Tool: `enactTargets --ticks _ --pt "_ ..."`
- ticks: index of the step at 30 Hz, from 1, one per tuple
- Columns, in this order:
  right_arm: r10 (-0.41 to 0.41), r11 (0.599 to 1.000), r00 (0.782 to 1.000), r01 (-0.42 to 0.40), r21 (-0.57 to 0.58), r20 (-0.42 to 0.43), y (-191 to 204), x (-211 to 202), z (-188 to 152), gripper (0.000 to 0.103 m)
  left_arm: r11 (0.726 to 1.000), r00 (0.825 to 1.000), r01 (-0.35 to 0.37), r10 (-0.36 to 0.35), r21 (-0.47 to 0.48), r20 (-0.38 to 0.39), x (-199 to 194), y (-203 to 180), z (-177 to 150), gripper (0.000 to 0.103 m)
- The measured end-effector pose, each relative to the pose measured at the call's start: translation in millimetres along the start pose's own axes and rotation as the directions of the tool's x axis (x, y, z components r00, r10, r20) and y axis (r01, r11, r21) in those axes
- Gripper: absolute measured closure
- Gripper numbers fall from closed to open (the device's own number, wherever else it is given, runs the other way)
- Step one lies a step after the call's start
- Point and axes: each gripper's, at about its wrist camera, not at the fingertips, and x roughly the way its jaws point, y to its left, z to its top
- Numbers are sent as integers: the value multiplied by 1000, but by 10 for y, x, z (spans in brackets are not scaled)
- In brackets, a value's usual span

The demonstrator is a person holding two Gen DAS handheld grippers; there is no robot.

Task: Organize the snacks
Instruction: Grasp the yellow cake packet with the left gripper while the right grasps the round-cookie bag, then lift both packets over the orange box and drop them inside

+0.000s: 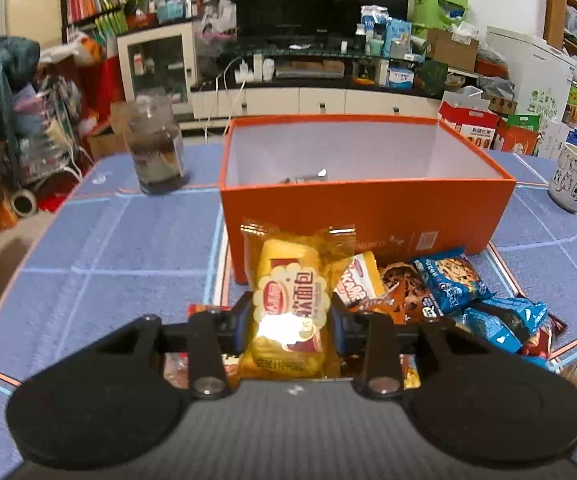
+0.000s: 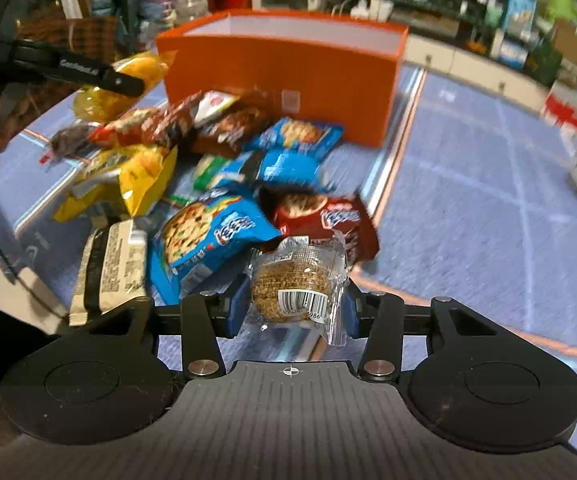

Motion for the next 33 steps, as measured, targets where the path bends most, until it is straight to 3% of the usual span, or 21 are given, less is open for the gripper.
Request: enactTargets --ticks 6,22,33 --pt "-77 997 990 77 4 119 10 -209 124 72 1000 1000 7 -7 18 12 -82 -45 0 70" --pt "-93 995 977 95 -4 190 80 -332 316 72 999 999 37 -38 31 26 -115 -195 3 70" --pt "-106 994 975 97 54 196 125 -244 531 72 1000 1000 -6 6 -10 28 -161 -248 76 70"
